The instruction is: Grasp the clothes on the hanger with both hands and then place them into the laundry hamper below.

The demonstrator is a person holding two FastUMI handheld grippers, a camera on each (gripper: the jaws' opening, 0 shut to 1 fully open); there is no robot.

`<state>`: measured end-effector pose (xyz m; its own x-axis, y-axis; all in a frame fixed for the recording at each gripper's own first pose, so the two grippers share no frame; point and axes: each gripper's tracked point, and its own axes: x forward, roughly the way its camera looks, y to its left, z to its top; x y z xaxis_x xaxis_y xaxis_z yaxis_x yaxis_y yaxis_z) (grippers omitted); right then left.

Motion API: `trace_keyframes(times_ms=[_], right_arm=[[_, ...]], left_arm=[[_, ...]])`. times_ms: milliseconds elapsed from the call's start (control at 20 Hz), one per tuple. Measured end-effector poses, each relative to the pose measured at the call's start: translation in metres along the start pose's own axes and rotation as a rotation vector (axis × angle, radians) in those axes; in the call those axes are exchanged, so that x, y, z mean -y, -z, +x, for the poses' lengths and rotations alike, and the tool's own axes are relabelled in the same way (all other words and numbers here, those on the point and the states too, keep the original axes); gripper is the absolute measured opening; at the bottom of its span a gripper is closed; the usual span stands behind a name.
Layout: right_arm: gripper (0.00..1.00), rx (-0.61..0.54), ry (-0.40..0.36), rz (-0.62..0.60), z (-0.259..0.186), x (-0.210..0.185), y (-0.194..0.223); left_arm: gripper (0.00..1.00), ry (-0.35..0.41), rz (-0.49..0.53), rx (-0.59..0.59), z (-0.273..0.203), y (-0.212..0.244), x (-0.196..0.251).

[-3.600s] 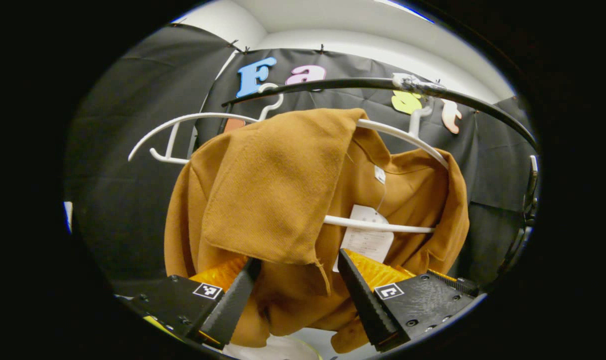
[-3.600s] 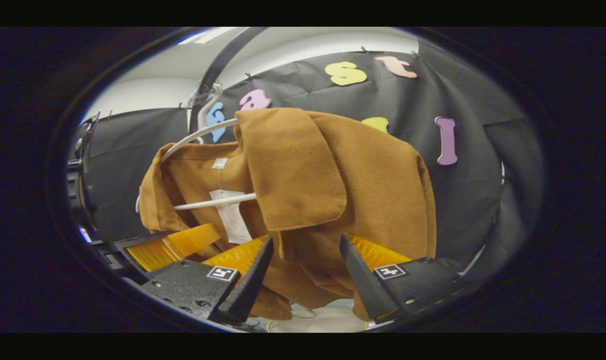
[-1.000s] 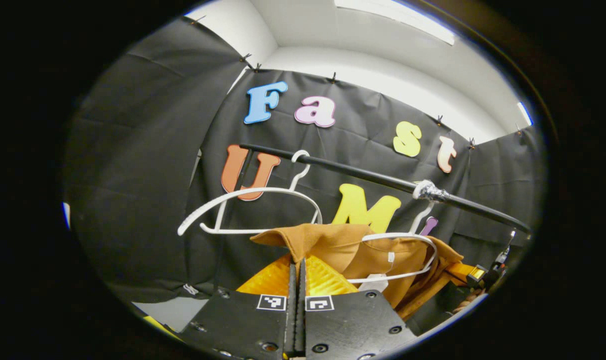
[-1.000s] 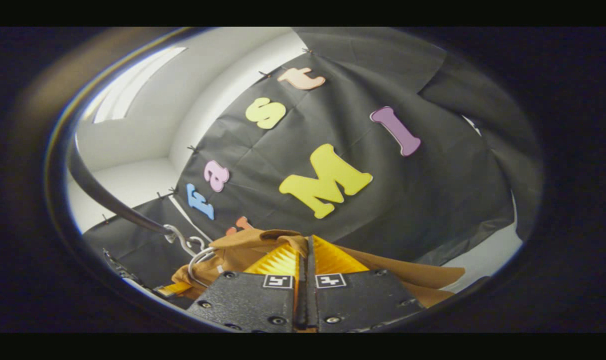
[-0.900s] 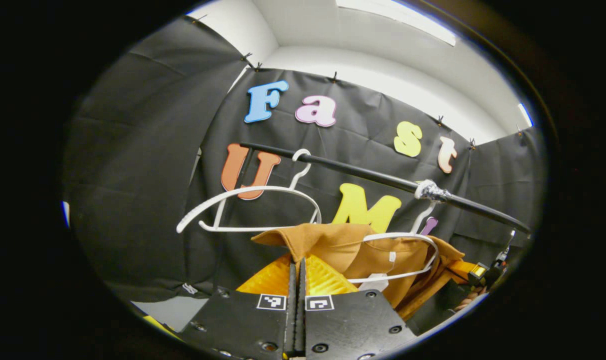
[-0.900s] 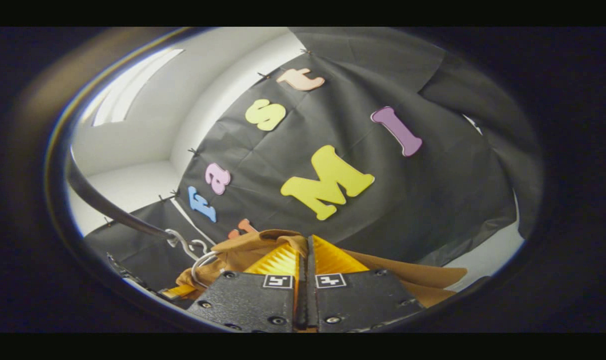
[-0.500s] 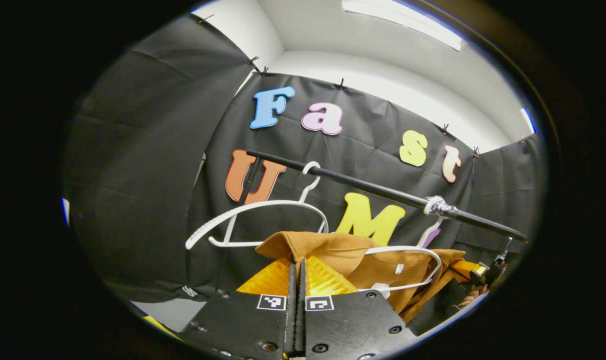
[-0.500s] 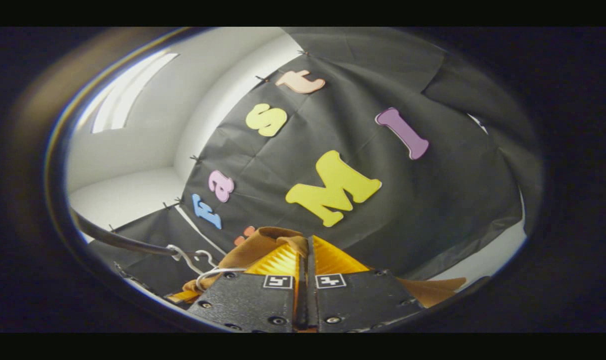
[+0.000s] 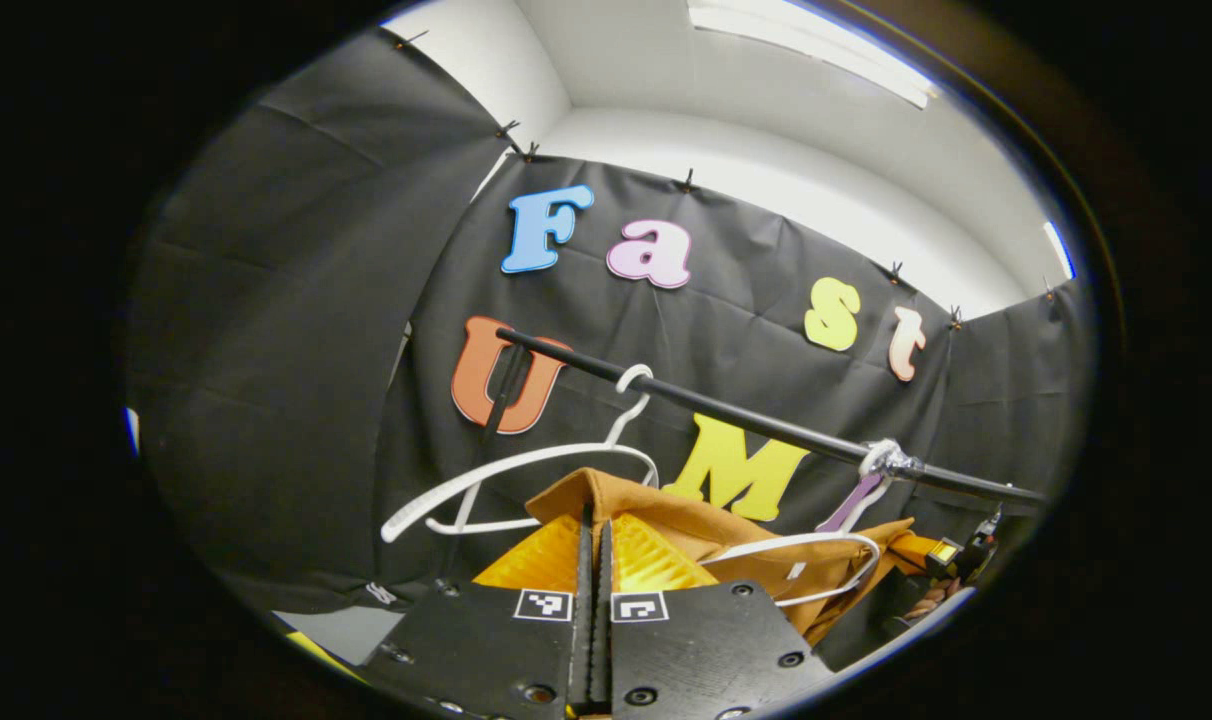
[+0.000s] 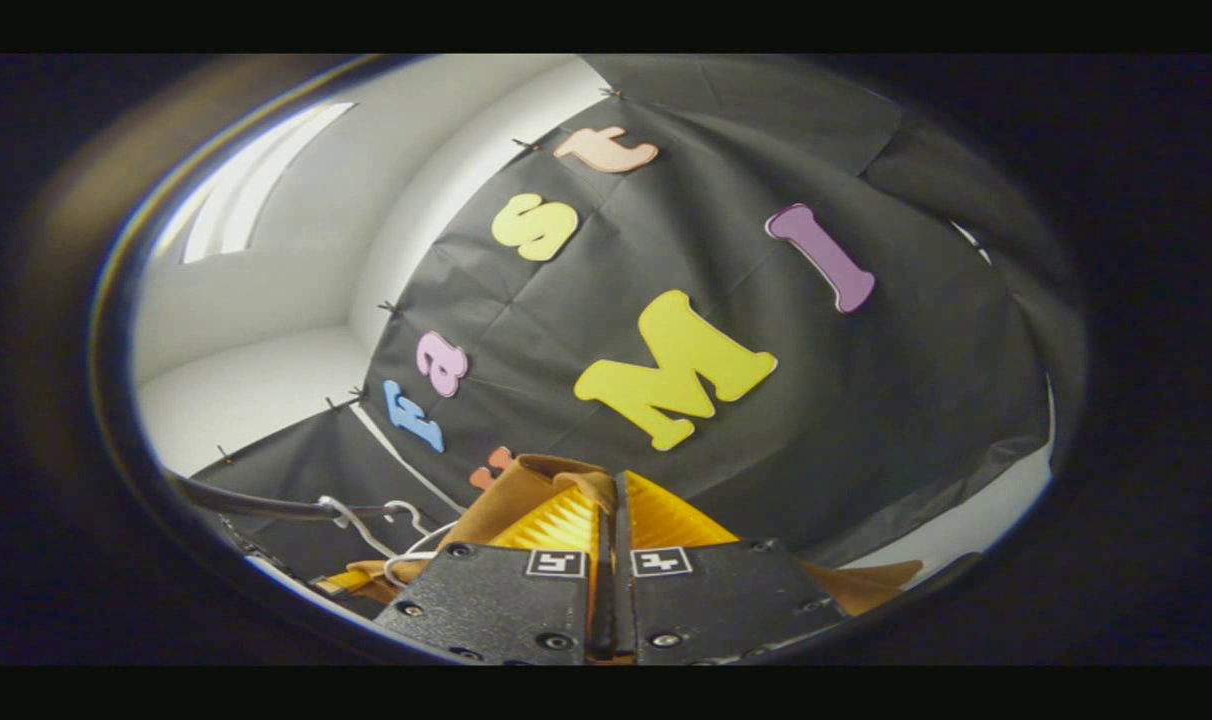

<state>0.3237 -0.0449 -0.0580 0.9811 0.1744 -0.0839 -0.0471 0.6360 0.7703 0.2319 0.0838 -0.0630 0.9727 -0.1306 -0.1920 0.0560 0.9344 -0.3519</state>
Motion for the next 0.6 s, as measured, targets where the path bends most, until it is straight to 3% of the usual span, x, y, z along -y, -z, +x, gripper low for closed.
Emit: trace_keyframes(times_ms=[250,600], right_arm=[[0.04,-0.050,-0.017,-0.043,0.024,0.000,0.004],[0.02,-0.142,0.029,-0.027,0.046,0.034,0.031]], left_arm=[[0.01,0.005,0.078,-0.006,0.017,-0.011,-0.008],[0.02,0.019,0.058,-0.102,0.031,0.023,-0.028]])
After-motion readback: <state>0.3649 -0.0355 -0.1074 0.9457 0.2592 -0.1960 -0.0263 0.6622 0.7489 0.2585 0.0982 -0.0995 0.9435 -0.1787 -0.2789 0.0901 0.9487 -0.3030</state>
